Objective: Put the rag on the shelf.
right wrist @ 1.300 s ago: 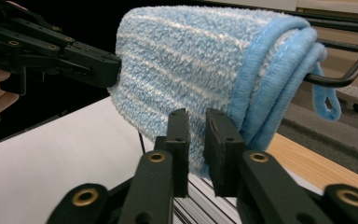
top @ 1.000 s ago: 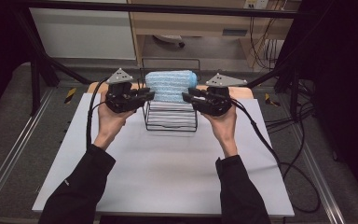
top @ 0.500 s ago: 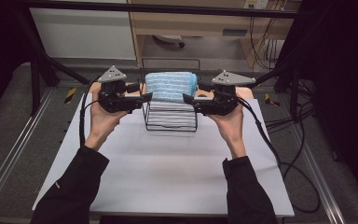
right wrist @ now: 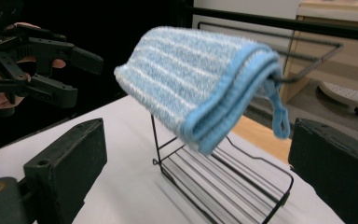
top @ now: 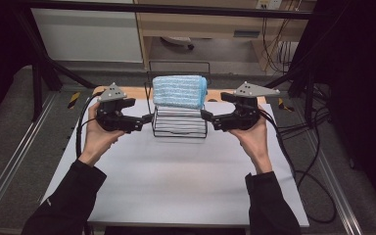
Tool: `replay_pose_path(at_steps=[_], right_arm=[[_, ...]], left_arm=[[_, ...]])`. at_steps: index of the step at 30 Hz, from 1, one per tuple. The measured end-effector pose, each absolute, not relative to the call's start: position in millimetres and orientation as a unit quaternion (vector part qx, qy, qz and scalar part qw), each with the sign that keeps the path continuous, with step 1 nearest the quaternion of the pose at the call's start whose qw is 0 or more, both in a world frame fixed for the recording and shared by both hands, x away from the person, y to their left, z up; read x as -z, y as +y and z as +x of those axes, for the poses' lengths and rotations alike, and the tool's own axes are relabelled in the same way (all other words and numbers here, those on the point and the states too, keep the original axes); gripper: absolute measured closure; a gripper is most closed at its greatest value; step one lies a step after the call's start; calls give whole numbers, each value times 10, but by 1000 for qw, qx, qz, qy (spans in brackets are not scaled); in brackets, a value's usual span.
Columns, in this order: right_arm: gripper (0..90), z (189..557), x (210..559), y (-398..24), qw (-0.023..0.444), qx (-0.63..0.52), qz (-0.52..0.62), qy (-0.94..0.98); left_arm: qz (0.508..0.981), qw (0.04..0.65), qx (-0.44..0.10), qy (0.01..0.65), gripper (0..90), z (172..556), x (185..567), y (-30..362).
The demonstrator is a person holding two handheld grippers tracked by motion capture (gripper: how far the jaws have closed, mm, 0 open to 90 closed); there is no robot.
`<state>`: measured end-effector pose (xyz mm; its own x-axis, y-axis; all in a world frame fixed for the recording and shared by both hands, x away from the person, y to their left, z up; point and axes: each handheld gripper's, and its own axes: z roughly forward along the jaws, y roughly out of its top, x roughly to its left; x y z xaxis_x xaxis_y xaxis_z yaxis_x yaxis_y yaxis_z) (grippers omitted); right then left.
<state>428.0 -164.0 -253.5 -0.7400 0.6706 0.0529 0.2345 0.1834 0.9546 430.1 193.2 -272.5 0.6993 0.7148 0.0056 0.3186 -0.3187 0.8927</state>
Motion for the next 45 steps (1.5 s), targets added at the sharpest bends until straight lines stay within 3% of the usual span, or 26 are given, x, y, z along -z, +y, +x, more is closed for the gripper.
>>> replay_pose_path(at_steps=[28,45], right_arm=[[5,4013,3758,-2182,132,-510,358,771],[4,3855,4356,-2578,105,-484,386,778]], left_arm=[[797,444,-177,369,117,3901,3988,2524],[799,430,-163,388,117,3806,4317,2762]])
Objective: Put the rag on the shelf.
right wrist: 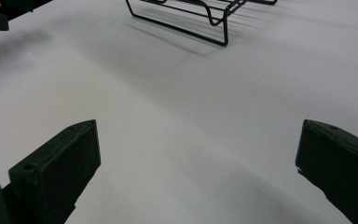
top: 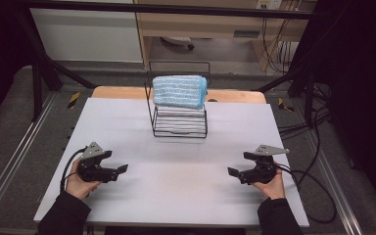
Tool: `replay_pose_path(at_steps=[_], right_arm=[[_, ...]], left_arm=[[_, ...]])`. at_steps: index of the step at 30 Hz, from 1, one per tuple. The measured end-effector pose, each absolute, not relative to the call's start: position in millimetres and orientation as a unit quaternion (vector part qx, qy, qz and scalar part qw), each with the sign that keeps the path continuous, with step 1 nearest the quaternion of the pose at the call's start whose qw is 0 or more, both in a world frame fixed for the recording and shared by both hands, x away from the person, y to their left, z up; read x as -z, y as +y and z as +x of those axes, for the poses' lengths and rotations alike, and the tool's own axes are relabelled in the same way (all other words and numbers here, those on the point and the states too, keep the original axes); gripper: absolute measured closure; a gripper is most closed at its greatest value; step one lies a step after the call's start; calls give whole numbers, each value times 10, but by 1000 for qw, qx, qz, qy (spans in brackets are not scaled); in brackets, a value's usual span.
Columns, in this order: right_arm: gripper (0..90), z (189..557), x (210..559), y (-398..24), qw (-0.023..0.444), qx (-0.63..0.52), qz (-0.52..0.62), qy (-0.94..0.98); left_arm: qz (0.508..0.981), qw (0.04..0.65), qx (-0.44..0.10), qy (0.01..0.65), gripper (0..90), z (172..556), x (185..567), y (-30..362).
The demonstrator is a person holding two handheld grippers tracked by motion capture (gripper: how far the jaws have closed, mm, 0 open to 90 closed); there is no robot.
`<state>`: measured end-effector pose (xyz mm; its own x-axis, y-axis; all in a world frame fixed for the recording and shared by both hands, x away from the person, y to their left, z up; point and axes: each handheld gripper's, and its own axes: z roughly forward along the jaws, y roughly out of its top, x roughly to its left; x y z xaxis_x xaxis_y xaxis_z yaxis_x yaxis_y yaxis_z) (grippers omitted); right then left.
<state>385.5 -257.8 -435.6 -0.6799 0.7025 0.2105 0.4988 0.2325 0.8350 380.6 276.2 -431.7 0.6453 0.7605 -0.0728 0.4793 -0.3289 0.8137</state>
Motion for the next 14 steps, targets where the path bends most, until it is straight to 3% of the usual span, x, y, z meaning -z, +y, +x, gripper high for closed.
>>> replay_pose_path(at_steps=[14], right_arm=[[4,3762,4459,-2652,104,-477,387,782]], left_arm=[[804,423,-164,385,117,3731,4428,2793]])
